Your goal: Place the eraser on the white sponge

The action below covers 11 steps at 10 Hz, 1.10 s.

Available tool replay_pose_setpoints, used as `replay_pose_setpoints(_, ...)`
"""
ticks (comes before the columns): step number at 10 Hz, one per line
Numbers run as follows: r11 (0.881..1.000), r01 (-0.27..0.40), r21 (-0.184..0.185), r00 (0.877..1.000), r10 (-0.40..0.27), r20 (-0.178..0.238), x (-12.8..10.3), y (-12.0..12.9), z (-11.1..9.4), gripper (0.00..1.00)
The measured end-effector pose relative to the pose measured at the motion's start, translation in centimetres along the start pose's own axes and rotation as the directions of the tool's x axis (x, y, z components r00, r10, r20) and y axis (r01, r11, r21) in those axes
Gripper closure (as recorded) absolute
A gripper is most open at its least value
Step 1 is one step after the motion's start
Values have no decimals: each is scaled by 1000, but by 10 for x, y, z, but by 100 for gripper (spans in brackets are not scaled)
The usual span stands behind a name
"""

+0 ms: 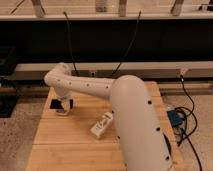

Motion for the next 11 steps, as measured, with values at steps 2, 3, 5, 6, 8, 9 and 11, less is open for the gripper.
replay_pose_setpoints(2,1000,-2,-3,1000,2,3,-2,-2,2,27)
replay_pose_setpoints(3,1000,-2,-6,1000,2,3,-1,-2,4,21)
replay_pose_setpoints(5,1000,2,-16,1000,-2,8,-1,0,8,20)
replay_pose_setpoints(6,1000,6,-22,1000,-6,10,-1,2,9,20)
replay_pose_setpoints(8,1000,12,-21,1000,-11,20,4,8,8,23)
replay_pose_setpoints(9,1000,13,-14,1000,-13,14,2,5,7,31)
replay_pose_setpoints(11,1000,20,-9,1000,-20,9,-2,0,7,39)
